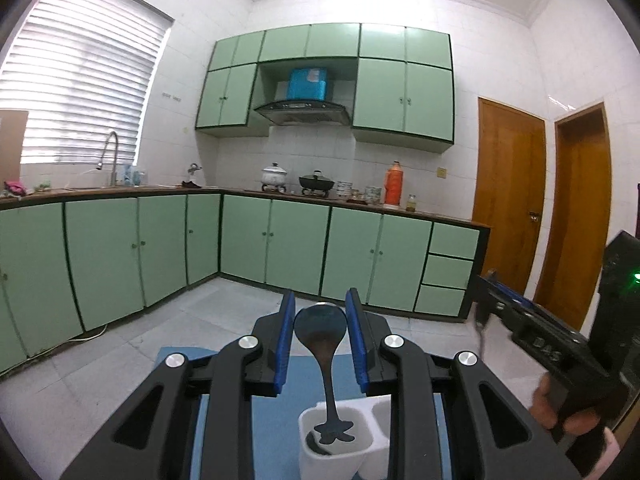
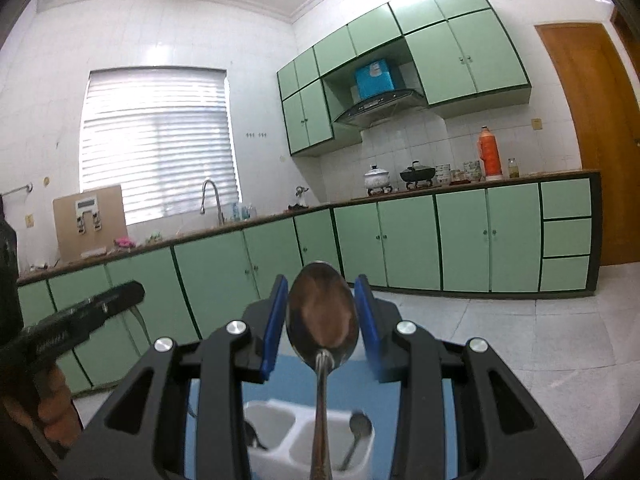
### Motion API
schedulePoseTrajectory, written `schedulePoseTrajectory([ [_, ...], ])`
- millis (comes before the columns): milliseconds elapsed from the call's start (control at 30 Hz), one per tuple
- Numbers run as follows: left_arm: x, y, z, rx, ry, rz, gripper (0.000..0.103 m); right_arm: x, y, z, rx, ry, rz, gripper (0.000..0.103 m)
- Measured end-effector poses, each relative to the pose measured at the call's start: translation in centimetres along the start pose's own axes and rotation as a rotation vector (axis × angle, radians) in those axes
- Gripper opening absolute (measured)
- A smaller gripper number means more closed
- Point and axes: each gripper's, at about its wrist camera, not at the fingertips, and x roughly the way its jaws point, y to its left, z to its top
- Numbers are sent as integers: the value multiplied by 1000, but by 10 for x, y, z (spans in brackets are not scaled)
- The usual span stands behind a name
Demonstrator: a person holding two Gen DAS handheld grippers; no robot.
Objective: Organize utensils
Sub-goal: 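Lift both spoons and carry them over the white utensil holder, then open both tools to drop the spoons into the holder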
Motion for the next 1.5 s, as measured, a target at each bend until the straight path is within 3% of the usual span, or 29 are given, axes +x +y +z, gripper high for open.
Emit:
schedulePoseTrajectory([
  [400, 77, -8, -33, 12, 83, -12, 26, 67, -14, -36, 9, 30, -62, 33],
  [1067, 101, -6, -100, 35, 254, -8, 26, 40, -6, -109, 19, 174, -28, 35],
  [1233, 94, -5, -103, 34, 246, -6, 37, 33, -6, -112, 37, 167, -29, 50],
  [1500, 79, 5, -103, 15, 210, 20, 53, 14, -17, -111, 72, 151, -41, 63],
])
